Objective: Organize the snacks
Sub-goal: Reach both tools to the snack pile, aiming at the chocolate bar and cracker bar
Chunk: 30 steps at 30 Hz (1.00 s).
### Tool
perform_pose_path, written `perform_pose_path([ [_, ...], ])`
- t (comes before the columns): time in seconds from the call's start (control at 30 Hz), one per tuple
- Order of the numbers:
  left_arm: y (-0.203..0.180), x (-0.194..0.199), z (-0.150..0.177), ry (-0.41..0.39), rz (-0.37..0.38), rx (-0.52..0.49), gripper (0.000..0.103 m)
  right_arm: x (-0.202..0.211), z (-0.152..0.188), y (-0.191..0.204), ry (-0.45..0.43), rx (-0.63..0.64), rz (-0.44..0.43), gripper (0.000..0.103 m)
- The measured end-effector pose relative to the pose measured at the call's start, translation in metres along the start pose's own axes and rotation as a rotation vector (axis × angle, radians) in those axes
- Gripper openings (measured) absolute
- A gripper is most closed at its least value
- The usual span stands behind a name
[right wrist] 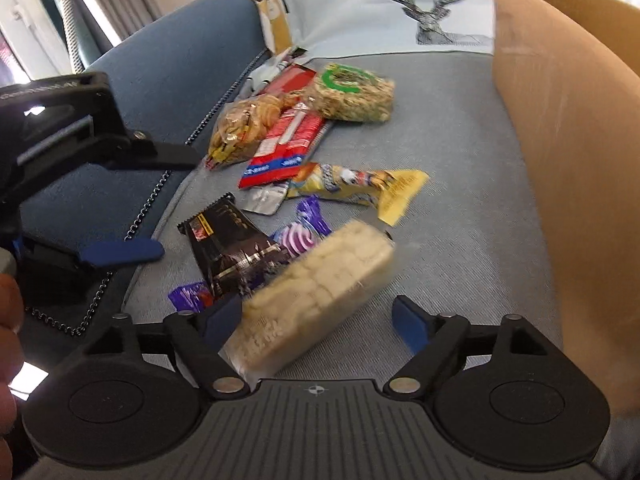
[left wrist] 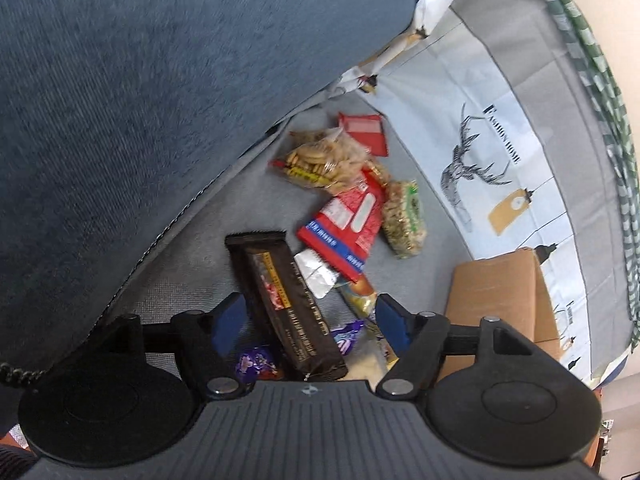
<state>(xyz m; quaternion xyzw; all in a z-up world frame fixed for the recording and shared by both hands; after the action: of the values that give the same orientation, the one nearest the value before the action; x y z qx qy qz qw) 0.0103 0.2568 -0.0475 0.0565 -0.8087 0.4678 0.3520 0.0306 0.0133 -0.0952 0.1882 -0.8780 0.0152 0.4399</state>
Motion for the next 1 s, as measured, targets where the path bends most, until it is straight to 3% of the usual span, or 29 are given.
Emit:
perform_pose_path([
  [0.1,0.003,-0.007,0.0,0.019,-0.021,0.008,0.079,-0.006,-0.003,0.005,-0.008,0.013,0.011,0.093],
  [0.3,0.001,-0.021,0.002,0.054,-0.034,0.007,0.081,-0.008,-0.008,0.015,-0.004,0.089,0.041,0.092],
  [0.37,0.0,-0.027,0.003,0.074,-0.036,0.008,0.081,-0.007,-0.007,0.015,0.003,0.123,0.049,0.087],
  [0.53,-0.005,-0.038,0.007,0.111,-0.054,-0.012,0.083,-0.003,-0.004,0.011,-0.009,0.236,0.133,0.045],
  [0.67,-0.013,-0.046,0.013,0.127,-0.095,-0.068,0.083,0.003,-0.003,-0.003,0.014,0.225,0.146,0.039],
  [0.83,-0.02,-0.05,0.017,0.136,-0.141,-0.151,0.081,0.006,-0.001,-0.012,0.027,0.22,0.135,0.043],
  [1.0,-0.016,-0.045,0.014,0.112,-0.165,-0.148,0.043,0.004,0.001,-0.009,0.014,0.238,0.136,0.048],
])
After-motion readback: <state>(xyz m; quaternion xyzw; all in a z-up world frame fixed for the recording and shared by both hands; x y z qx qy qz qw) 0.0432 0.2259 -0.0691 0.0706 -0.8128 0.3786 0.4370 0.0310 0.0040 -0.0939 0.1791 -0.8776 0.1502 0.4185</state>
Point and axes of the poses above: each gripper's, at about its wrist camera, not at the fingertips, and x roughly against the way its jaws point, y to its left, z to its underside, the point moved 1 cm from there along -x, roughly the way its jaws point, and after that the axes turned 14 degrees about z, right-handed, at the moved point
